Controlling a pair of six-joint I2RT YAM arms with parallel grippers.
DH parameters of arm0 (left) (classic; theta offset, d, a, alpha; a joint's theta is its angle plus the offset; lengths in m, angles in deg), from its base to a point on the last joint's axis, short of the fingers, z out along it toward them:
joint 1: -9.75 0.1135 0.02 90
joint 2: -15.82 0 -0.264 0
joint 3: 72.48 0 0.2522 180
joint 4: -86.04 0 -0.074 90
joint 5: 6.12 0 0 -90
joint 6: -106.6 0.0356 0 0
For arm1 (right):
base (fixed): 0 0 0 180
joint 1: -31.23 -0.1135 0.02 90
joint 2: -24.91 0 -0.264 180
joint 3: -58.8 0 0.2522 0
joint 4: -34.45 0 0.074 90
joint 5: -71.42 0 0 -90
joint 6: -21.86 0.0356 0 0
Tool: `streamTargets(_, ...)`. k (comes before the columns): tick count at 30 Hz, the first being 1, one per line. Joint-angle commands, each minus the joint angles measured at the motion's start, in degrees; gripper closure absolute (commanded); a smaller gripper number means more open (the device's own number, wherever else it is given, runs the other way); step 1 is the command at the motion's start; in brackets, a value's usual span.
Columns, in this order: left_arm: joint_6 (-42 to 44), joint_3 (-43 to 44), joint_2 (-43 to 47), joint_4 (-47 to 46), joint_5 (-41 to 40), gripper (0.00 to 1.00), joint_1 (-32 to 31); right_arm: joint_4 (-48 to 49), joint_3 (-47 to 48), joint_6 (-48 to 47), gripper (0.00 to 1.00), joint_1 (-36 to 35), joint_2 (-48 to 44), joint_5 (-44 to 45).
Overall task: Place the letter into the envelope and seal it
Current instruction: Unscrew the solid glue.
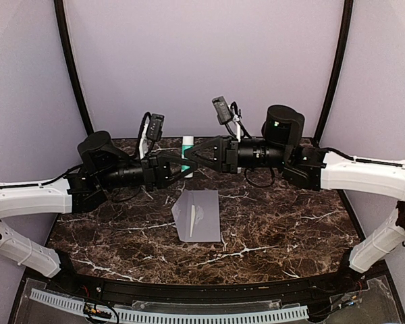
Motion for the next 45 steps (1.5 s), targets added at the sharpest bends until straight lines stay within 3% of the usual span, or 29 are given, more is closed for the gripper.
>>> streamTargets(1,0.0,1.9,-0.2,-3.1,1.7,1.0,-0.4,2.8,0.7,0.8,0.78,-0.7,1.0,-1.0)
streamTargets(7,-0.1,2.2,-0.5,-2.8,1.9,1.0,-0.4,2.8,0.7,1.1,0.77,-0.8,1.6,-1.2)
streamTargets(12,-0.1,2.0,-0.6,-2.3,1.8,1.0,-0.4,2.9,0.2,0.8,0.9,-0.8,1.3,-0.1)
streamTargets(14,-0.2,1.7,-0.1,-1.8,1.0,0.88,-0.4,2.7,-0.2,0.3,0.94,-0.8,0.6,0.9)
streamTargets(17,-0.3,1.0,1.1,0.4,-2.2,0.53,-0.4,0.9,-0.6,-1.1,1.0,-0.8,-0.6,2.9)
streamTargets(19,-0.2,0.6,2.2,2.5,-4.0,0.37,-0.4,-1.3,-0.5,-2.6,1.0,-0.8,-1.4,4.6)
streamTargets(21,0.4,0.4,3.6,5.7,-6.2,0.27,-0.4,-4.0,-0.5,-4.2,1.0,-0.7,-2.2,6.5)
streamTargets(25,1.6,0.6,6.9,12.2,-9.9,0.18,-0.4,-9.7,0.1,-7.7,1.0,-0.7,-3.5,9.7)
streamTargets(34,1.9,6.5,7.5,22.0,-14.6,0.12,-0.1,-16.3,-0.5,-12.0,1.0,-0.8,-5.0,8.9)
streamTargets(45,-2.0,7.3,1.9,17.5,-8.9,0.16,-0.1,-16.8,-2.1,-11.5,1.0,-1.7,-5.3,7.5)
